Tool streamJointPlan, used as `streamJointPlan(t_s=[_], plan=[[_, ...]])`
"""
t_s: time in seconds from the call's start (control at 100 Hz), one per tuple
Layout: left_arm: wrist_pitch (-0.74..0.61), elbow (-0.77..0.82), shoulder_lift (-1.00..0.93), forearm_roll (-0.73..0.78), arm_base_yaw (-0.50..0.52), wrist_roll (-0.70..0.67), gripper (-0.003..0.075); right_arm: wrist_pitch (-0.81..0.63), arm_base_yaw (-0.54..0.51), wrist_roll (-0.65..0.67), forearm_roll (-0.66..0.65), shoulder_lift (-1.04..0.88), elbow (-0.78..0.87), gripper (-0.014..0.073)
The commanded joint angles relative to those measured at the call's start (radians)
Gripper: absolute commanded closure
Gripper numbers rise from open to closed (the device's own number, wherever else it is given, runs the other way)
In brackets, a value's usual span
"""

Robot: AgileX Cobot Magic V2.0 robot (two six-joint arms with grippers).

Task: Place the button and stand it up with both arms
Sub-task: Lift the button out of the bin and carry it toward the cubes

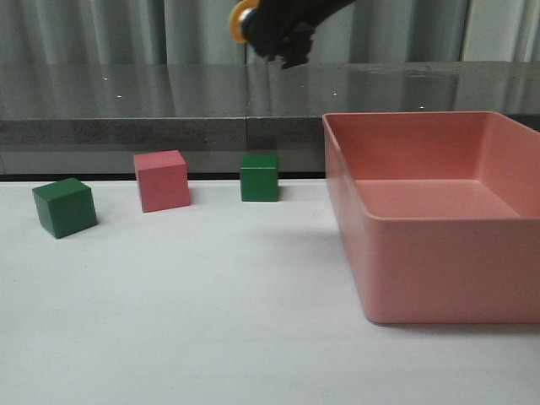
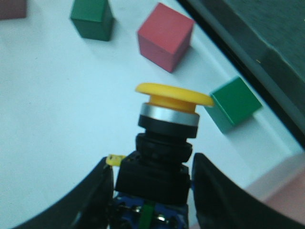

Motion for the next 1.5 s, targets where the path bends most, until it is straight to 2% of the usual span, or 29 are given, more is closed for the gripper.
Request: streamJointPlan(t_s=[0.0,0.18,0.32,0.55,1.02,1.12,1.24,1.31,1.37,1.49], plan=[[-0.080,0.029,-0.030,-0.006,0.003,-0.014,0.0739,-0.008,0.053,-0.137,0.017,0.004,-0.060,0.0427],[-0.080,0.029,-0.030,-0.006,0.003,-0.014,0.0739,-0.013,0.137,-0.337,0.017,0.123,-0.076,0.0427],[-0.080,0.029,-0.030,-0.006,0.003,-0.014,0.0739,-0.033,0.180,-0.436,0.009,0.205,-0.076,0.0427],[-0.080,0.029,-0.030,-0.006,0.003,-0.014,0.0739,-0.093,0.211,-0.447,-0.092,0.303,-0.076,0.0427],[-0.080,0.029,-0.030,-0.006,0.003,-0.014,0.0739,-0.144,0.212,-0.447,-0.104,0.355,-0.077,0.0420],[-0.080,0.029,-0.030,-0.006,0.003,-0.014,0.0739,-0.141,0.212,-0.447,-0.104,0.355,-0.077,0.0323],[-0.080,0.029,-0.030,-0.006,0.003,-0.014,0.0739,-0.136,0.212,-0.447,-0.104,0.355,-0.077,0.0107],[-0.080,0.029,-0.030,-0.006,0.003,-0.014,0.0739,-0.137,0.212,-0.447,-0.104,0.355,-0.077,0.0029],[-0.080,0.029,-0.030,-0.006,0.003,-0.014,0.0739,-0.137,0.212,-0.447,-0.104,0.355,-0.077,-0.0001],[-0.080,0.029,-0.030,-0.006,0.003,-0.014,0.0739,-0.136,0.212,-0.445,-0.104,0.346,-0.077,-0.0003]])
